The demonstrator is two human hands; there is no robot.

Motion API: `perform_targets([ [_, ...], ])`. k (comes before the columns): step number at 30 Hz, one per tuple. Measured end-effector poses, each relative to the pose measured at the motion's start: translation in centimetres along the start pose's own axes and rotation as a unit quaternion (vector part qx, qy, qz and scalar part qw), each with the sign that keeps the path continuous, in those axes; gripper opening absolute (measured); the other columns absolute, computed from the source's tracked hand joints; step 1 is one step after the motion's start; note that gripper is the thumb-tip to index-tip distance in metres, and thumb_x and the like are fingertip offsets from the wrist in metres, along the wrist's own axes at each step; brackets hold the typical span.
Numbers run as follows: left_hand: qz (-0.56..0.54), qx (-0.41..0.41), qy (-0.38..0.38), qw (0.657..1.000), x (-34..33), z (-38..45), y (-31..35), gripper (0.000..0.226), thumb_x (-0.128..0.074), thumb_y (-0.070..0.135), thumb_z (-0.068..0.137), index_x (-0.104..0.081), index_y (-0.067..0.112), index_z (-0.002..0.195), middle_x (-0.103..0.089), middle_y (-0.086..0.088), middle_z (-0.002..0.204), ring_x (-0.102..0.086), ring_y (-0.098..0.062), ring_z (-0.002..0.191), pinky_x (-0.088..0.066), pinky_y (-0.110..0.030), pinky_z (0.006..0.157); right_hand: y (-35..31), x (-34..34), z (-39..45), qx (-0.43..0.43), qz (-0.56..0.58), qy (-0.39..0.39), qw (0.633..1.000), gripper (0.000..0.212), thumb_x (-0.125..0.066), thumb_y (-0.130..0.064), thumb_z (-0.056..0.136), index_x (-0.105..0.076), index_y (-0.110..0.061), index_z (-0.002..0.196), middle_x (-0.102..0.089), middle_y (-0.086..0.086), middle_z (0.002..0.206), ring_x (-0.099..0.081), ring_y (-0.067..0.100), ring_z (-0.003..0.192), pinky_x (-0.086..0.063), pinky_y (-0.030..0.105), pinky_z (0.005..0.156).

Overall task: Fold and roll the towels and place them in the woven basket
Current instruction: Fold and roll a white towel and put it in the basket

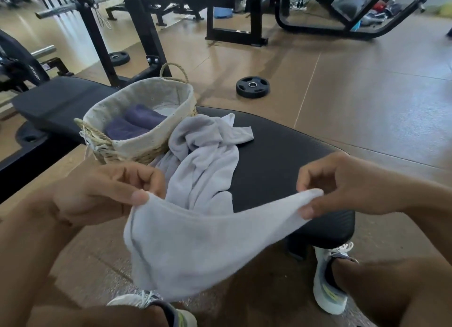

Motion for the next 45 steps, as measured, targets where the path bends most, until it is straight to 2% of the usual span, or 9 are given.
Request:
perform_targets([
  [4, 0.014, -0.009, 0.190, 0.982, 2.3, -0.5, -0.7, 0.048, -0.094, 0.037, 0.061, -0.062, 0.008, 0.080, -0.055, -0.014, 0.075, -0.058, -0.022, 0.067, -0.055, -0.033, 0.060, -2.6, -1.6, -1.0, 0.075, 0.161, -0.111, 0.978, 0.016, -0.081, -0.012, 0.080, -0.070, -0.024, 0.079, -0.066, -0.004, 0.078, -0.062, 0.010, 0.070, -0.049, 0.019, 0.062],
  [8, 0.119, -0.044, 0.331, 0.935, 5.1, -0.8, -0.8, 0.058, -0.094, 0.058, 0.048, -0.067, 0.017, 0.079, -0.068, -0.011, 0.083, -0.067, -0.017, 0.074, -0.062, -0.029, 0.067, 0.3, 2.3, -0.1, 0.010, 0.038, 0.139, 0.989, 0.016, -0.079, -0.019, 0.084, -0.068, -0.020, 0.072, -0.070, -0.001, 0.071, -0.064, 0.006, 0.062, -0.049, 0.017, 0.056],
  [11, 0.091, -0.010, 0.236, 0.967, 3.5, -0.1, -1.2, 0.049, -0.094, 0.048, 0.056, -0.068, 0.014, 0.078, -0.065, -0.010, 0.074, -0.063, -0.014, 0.064, -0.055, -0.022, 0.058, 2.7, 4.5, -0.2, -0.071, -0.149, 0.271, 0.948, 0.010, -0.080, -0.033, 0.082, -0.071, -0.033, 0.080, -0.071, -0.003, 0.072, -0.066, 0.019, 0.064, -0.054, 0.037, 0.059],
  [15, 0.142, 0.032, 0.094, 0.985, 0.0, 1.1, -1.4, 0.029, -0.083, 0.022, 0.074, -0.055, 0.015, 0.071, -0.046, -0.004, 0.067, -0.041, -0.009, 0.060, -0.035, -0.018, 0.053, 1.8, 1.6, -0.2, -0.056, -0.172, 0.158, 0.971, 0.012, -0.073, -0.050, 0.080, -0.074, -0.042, 0.089, -0.076, -0.006, 0.084, -0.070, 0.023, 0.080, -0.056, 0.052, 0.080],
  [23, 0.141, -0.066, 0.313, 0.937, 4.1, 2.5, -0.6, 0.044, -0.086, 0.020, 0.069, -0.043, 0.016, 0.066, -0.062, 0.001, 0.072, -0.057, -0.007, 0.067, -0.049, -0.017, 0.056, 2.4, 5.5, -1.7, -0.057, -0.084, 0.333, 0.938, 0.009, -0.074, -0.033, 0.088, -0.073, -0.033, 0.080, -0.072, -0.004, 0.077, -0.063, 0.019, 0.072, -0.045, 0.031, 0.069],
  [28, 0.108, -0.018, 0.278, 0.954, 3.6, 3.9, -0.8, 0.024, -0.074, 0.010, 0.082, -0.053, 0.015, 0.071, -0.051, -0.003, 0.064, -0.052, -0.009, 0.055, -0.047, -0.019, 0.049, 3.2, 6.2, -2.5, -0.096, -0.042, 0.330, 0.938, 0.015, -0.073, -0.027, 0.091, -0.070, -0.034, 0.078, -0.067, -0.006, 0.062, -0.051, 0.016, 0.061, -0.040, 0.034, 0.064],
  [32, 0.152, -0.034, 0.355, 0.922, 4.2, 4.1, -0.6, 0.023, -0.077, 0.022, 0.082, -0.078, 0.015, 0.104, -0.079, -0.008, 0.092, -0.076, -0.017, 0.088, -0.061, -0.026, 0.069, 4.4, 5.5, -2.4, -0.140, -0.030, 0.285, 0.948, 0.013, -0.071, -0.022, 0.093, -0.075, -0.031, 0.085, -0.075, 0.009, 0.079, -0.069, 0.039, 0.076, -0.060, 0.055, 0.076],
  [40, 0.091, -0.057, 0.482, 0.869, 3.3, 5.0, -0.9, 0.046, -0.078, 0.046, 0.081, -0.077, 0.002, 0.095, -0.075, -0.022, 0.100, -0.070, -0.043, 0.099, -0.056, -0.060, 0.089, 2.9, 5.0, -2.5, -0.111, -0.049, 0.332, 0.936, 0.026, -0.059, -0.007, 0.097, -0.069, -0.030, 0.105, -0.062, -0.007, 0.048, -0.057, 0.001, 0.042, -0.044, 0.010, 0.045],
  [45, 0.099, -0.086, 0.489, 0.862, 1.8, 5.9, -0.2, 0.040, -0.081, 0.040, 0.081, -0.077, 0.001, 0.087, -0.072, -0.029, 0.100, -0.066, -0.048, 0.100, -0.055, -0.066, 0.082, -0.4, 1.1, -1.1, -0.033, -0.067, 0.233, 0.970, 0.027, -0.063, -0.015, 0.097, -0.074, -0.040, 0.095, -0.058, 0.006, 0.049, -0.059, 0.008, 0.046, -0.050, 0.014, 0.053],
])
Point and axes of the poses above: each hand's wrist, its own z-axis towards the middle knuckle, its own x-axis out of the back of the hand, y = z × x, the point moved 8 cm from there along z, towards the middle knuckle
